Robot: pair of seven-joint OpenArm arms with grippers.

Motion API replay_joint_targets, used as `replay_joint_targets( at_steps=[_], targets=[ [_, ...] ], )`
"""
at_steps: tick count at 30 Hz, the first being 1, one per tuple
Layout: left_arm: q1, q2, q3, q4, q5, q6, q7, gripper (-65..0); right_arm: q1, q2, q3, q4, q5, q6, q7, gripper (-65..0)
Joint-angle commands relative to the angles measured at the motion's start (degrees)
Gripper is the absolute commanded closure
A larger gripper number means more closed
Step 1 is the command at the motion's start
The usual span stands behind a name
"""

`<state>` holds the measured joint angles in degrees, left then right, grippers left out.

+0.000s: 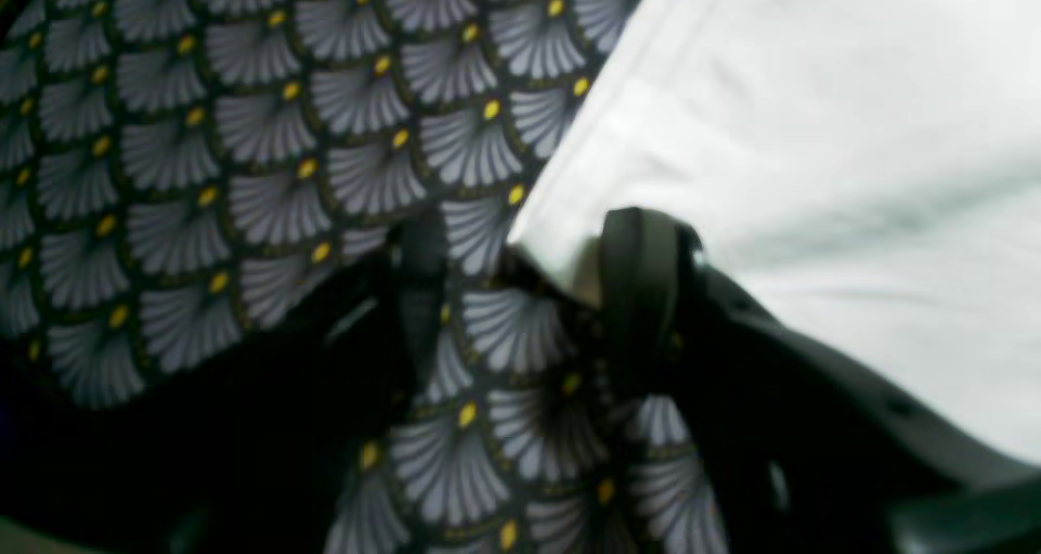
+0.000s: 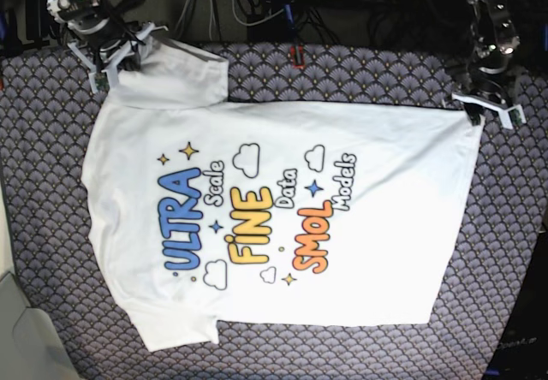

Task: Fold the T-shirt properly
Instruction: 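Close both grippers on the corners of the white shirt, then lift the shirt edge with both grippers and fold it over the print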

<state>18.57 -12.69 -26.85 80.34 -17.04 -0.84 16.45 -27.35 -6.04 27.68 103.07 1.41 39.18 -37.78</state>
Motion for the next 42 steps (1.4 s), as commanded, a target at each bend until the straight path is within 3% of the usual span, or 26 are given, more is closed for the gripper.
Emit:
replay_joint_targets(
  at_steps=[1, 7, 16, 26, 31, 42],
  targets=[
    [-0.1, -0.8, -0.3, 0.8, -0.1, 0.1, -1.4, -30.0, -0.6, -0.1, -0.1, -0.3, -1.1, 0.8, -2.7, 0.0],
    [-1.3, -0.8, -0.3, -1.0, -0.1, 0.1, -1.4, -27.3, -0.6, -0.1, -0.1, -0.2, -1.1, 0.8, -2.7, 0.0],
    [-2.7, -0.9, 3.4, -2.0, -0.1, 0.1, -1.3, 0.0, -0.7, 0.0, 0.0, -0.1, -1.1, 0.8, -2.6, 0.0],
    [-1.6, -1.1, 3.1, 4.9, -0.1, 0.1, -1.3, -0.9, -0.4, 1.0, 0.1, 9.1, -1.1, 0.8, -2.5, 0.0],
    [-2.1, -1.2, 3.3, 5.9, -0.1, 0.2, -1.2, -0.9, 2.6, 3.1, 0.2, 10.4, -1.2, 0.8, -2.9, 0.0],
    [-10.2, -1.5, 4.8, 2.4, 0.1, 0.2, -1.1, -0.9, 11.3, 6.4, 0.3, 10.0, -1.5, 0.8, -3.1, 0.0]
  ],
)
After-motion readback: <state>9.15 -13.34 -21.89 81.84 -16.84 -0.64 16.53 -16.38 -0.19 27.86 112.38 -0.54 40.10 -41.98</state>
